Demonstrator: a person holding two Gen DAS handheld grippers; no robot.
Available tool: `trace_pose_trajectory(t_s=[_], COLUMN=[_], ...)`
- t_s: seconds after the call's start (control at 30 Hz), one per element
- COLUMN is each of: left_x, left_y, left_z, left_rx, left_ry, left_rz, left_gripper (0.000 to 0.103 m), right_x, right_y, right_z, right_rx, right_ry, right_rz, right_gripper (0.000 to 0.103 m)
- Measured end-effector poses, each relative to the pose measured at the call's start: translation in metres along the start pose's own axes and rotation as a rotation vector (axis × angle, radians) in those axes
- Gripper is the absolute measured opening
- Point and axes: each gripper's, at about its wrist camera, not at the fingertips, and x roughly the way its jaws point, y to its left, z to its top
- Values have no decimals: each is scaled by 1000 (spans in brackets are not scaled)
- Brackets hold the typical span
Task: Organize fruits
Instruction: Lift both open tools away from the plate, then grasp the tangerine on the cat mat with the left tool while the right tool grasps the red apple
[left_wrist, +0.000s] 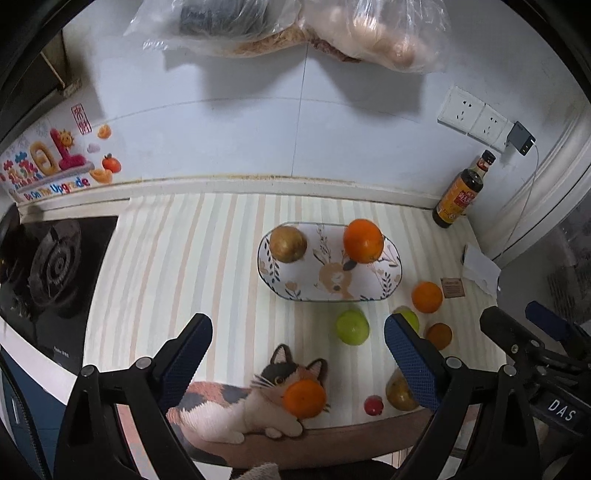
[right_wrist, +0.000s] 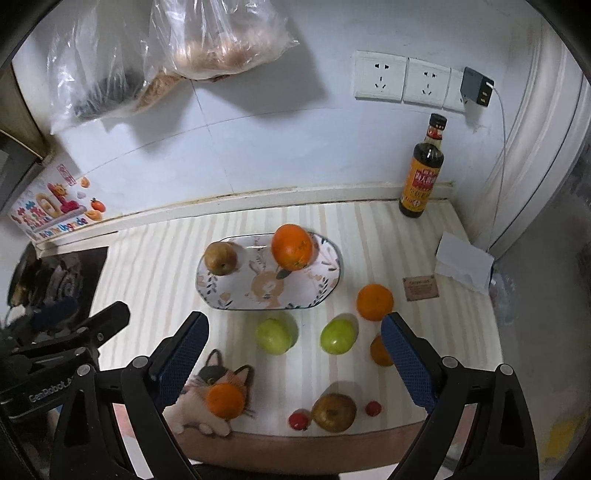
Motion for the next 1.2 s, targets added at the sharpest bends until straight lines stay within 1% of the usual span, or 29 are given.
trace_pose_trajectory(t_s=[0.07, 0.1, 0.13, 0.17, 0.2, 0.27, 0.37, 0.4, 0.43, 0.47, 0.5, 0.6, 0.73, 0.87, 0.93, 0.97, 1.0, 1.03, 1.07, 1.1, 1.17, 1.2], left_x=[6, 13, 21, 30, 42, 70, 108, 120, 131, 137, 147, 165, 180, 199, 210, 215, 218, 221, 224, 225, 223, 222], left_y=[0, 1, 1, 3, 5, 11, 14, 14, 13, 10, 8, 6, -1, -11, -16, -18, -20, -23, -25, -27, -28, -27], left_z=[-4, -6, -9, -12, -16, -28, -47, -55, -62, -67, -74, -86, -93, -103, -110, -114, -116, -119, -123, -125, -126, -127], left_rx=[6, 8, 7, 5, 4, -11, -24, -28, -16, 0, 14, 10, 19, 51, 63, 70, 78, 89, 102, 110, 122, 117], left_ry=[11, 30, 52, 69, 95, 176, 304, 349, 376, 386, 411, 472, 518, 564, 590, 601, 607, 613, 622, 625, 611, 602], left_rz=[7, 10, 12, 16, 23, 27, 13, 22, 39, 54, 69, 54, 32, 31, 14, -1, -13, -19, -19, -21, -16, -11], left_gripper=[96, 97, 101, 102, 103, 103, 102, 102, 102, 102, 102, 102, 102, 102, 102, 101, 98, 80, 62, 62, 61, 61], right_x=[2, 8, 15, 24, 38, 60, 98, 111, 126, 140, 148, 172, 190, 200, 205, 206, 209, 214, 218, 221, 224, 224], right_y=[-4, -7, -11, -16, -24, -35, -55, -63, -70, -76, -79, -87, -91, -90, -87, -85, -84, -85, -85, -86, -82, -80], right_z=[-4, -6, -8, -10, -15, -24, -44, -52, -62, -73, -80, -103, -121, -127, -128, -128, -128, -129, -129, -130, -129, -128], right_rx=[12, 15, 19, 28, 53, 83, 120, 138, 156, 170, 172, 186, 189, 179, 162, 154, 147, 140, 143, 154, 150, 140], right_ry=[11, 27, 48, 77, 123, 185, 284, 322, 368, 417, 442, 514, 558, 580, 576, 576, 575, 578, 584, 590, 601, 598], right_rz=[6, 4, 3, 9, 24, 24, -5, -4, -2, -10, -10, -9, 5, 6, 3, -2, -6, -15, -3, 18, 32, 25], right_gripper=[97, 97, 97, 97, 97, 97, 97, 97, 97, 97, 97, 97, 97, 96, 96, 95, 91, 88, 82, 76, 70, 70])
